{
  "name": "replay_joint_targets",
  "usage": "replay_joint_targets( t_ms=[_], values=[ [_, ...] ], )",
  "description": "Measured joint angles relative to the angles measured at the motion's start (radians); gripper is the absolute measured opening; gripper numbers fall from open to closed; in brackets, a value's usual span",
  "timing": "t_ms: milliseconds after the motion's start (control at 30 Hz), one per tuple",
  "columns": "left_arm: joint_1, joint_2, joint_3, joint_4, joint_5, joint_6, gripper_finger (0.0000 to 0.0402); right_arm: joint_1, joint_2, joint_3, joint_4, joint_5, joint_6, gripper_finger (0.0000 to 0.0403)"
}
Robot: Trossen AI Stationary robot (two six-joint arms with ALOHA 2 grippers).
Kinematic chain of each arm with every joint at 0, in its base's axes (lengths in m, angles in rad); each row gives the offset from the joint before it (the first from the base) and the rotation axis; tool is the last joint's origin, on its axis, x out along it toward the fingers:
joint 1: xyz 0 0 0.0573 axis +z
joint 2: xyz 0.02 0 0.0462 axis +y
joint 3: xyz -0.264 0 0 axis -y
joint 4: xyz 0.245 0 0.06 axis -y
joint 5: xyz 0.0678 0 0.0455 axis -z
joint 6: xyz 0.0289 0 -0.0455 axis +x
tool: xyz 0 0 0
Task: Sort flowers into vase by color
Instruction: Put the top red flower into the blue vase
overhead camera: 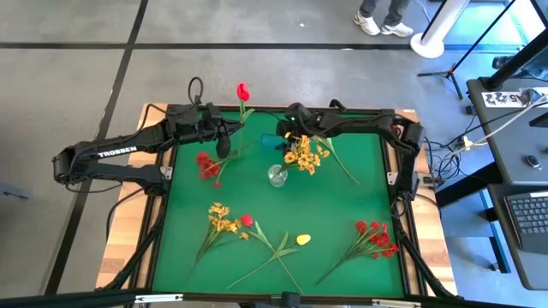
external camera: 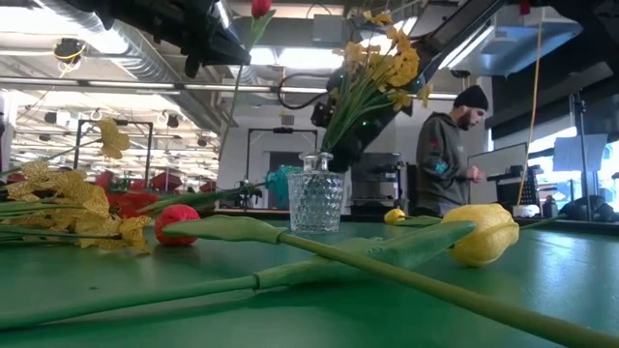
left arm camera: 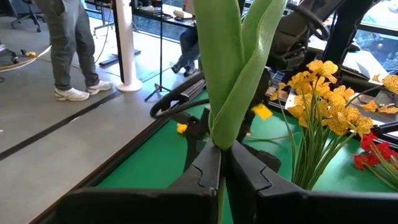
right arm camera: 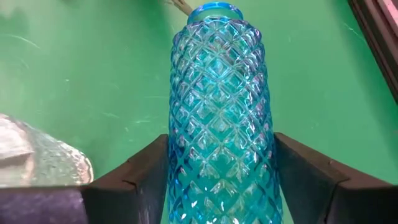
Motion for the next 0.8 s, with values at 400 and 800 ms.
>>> replay_joint_targets(
  t_ms=[400, 800],
  values=[
    [-0.062, -0.069, 0.0, 0.167, 0.045, -0.005, 0.0007, 0.0, -0.035, -0.01, 0.034, -0.027, 0.04, 0.0241],
    [-0.158, -0.218, 0.0, 0.168, 0.014, 0.003, 0.0007, 0.0, -0.049, -0.078, 0.175, -0.112, 0.101, 0.0241]
  ],
)
